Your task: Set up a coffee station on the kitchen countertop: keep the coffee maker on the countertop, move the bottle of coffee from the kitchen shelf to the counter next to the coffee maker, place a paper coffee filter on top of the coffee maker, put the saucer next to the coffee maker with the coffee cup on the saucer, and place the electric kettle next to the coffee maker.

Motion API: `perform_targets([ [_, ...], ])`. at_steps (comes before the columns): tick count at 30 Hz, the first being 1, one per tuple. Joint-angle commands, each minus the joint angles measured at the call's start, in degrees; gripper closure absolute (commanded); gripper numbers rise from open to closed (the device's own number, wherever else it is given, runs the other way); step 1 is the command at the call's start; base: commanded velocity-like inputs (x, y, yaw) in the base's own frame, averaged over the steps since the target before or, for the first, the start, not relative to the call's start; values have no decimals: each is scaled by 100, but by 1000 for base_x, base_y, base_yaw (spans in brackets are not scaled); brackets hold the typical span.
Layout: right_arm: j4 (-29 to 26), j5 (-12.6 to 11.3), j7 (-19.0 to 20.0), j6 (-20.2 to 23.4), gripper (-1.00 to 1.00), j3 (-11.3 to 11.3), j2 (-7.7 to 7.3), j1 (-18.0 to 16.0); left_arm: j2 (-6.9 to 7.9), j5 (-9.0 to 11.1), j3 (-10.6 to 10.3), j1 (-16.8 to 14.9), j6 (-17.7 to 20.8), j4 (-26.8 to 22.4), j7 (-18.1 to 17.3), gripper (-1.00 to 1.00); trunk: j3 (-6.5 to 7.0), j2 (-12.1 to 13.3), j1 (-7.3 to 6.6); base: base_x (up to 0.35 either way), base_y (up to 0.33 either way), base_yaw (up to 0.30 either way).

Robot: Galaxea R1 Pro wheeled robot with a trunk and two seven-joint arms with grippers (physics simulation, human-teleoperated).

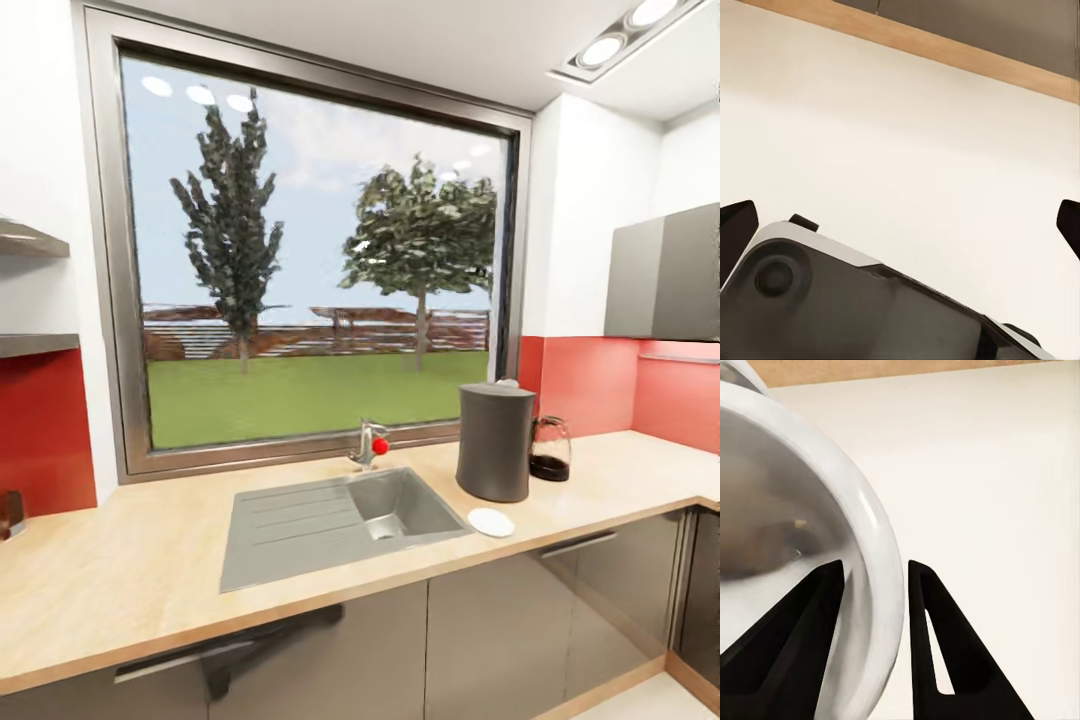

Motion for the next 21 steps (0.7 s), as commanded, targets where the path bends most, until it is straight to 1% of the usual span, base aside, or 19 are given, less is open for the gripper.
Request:
perform_targets([
  [1,17,-62,40,-27,100,28,1,-5,-1,43,1,5,-9,-7,-26,-100,0,-2,3,124,-275,0],
  [4,17,-62,40,-27,100,30,7,-5,-1,43,1,5,-9,-7,-29,-100,-4,-2,3,124,-276,63],
  [6,17,-62,40,-27,100,34,18,-5,-1,43,1,3,-12,-7,-27,-100,-7,-2,3,123,-276,170],
  [21,17,-62,40,-27,100,37,42,-5,-1,43,1,4,-18,-7,-26,-100,-40,-2,3,102,-286,250],
])
